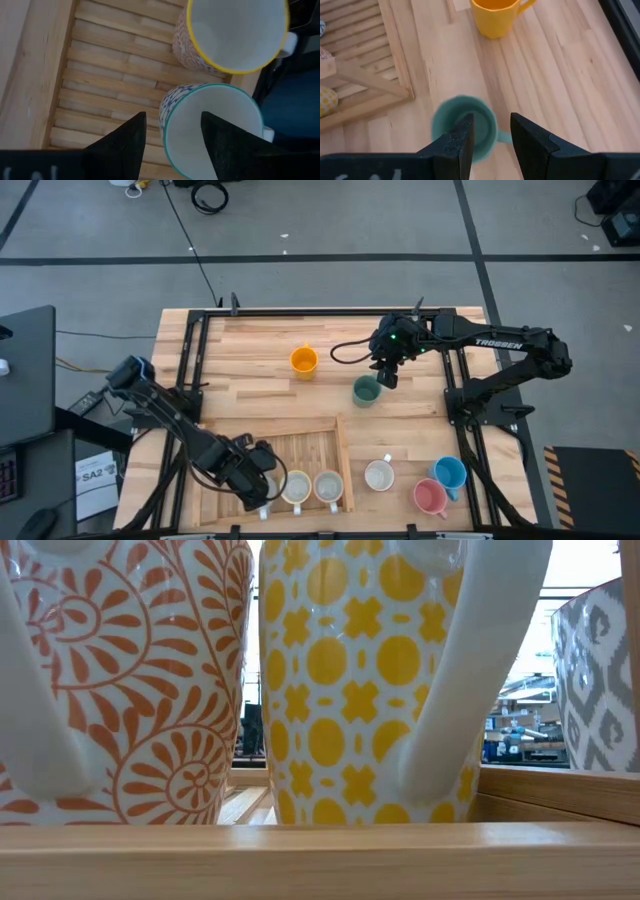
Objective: Place coffee mugs
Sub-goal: Put the green mug on the shelf
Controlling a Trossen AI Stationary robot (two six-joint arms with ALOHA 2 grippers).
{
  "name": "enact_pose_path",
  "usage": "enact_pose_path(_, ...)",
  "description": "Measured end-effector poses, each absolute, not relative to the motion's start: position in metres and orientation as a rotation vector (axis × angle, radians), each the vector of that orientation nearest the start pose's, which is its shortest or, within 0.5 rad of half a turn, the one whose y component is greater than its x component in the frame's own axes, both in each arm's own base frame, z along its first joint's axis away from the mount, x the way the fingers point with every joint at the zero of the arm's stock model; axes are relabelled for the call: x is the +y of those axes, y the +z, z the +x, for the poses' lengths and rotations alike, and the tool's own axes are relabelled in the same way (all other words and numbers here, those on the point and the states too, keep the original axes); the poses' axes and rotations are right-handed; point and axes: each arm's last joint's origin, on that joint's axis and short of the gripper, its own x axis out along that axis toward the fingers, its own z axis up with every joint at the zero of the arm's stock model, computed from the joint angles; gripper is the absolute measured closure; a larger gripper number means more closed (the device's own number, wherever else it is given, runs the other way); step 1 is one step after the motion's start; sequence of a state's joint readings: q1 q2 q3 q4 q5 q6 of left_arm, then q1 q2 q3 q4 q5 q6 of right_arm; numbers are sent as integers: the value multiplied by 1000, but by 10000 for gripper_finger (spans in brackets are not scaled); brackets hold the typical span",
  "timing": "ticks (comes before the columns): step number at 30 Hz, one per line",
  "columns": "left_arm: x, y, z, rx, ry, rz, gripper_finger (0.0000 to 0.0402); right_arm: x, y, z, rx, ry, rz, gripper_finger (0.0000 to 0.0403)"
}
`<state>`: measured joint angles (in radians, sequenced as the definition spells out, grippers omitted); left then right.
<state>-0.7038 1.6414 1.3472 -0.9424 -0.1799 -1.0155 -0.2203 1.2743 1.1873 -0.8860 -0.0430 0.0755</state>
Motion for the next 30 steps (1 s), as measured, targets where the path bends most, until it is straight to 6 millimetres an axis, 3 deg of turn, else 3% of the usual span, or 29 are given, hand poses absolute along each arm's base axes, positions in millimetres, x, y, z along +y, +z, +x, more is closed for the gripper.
enact_pose_path(8, -199, 275, 244, 1159, 129, -363, 205, -54, 310, 245, 986, -162, 125, 269)
enact_pose_path(18, -197, 277, 245, 1144, 135, -363, 205, -61, 266, 278, 1158, -95, 58, 269)
enact_pose_path(30, -197, 277, 245, 1144, 136, -363, 205, -65, 232, 295, 1288, -67, 53, 269)
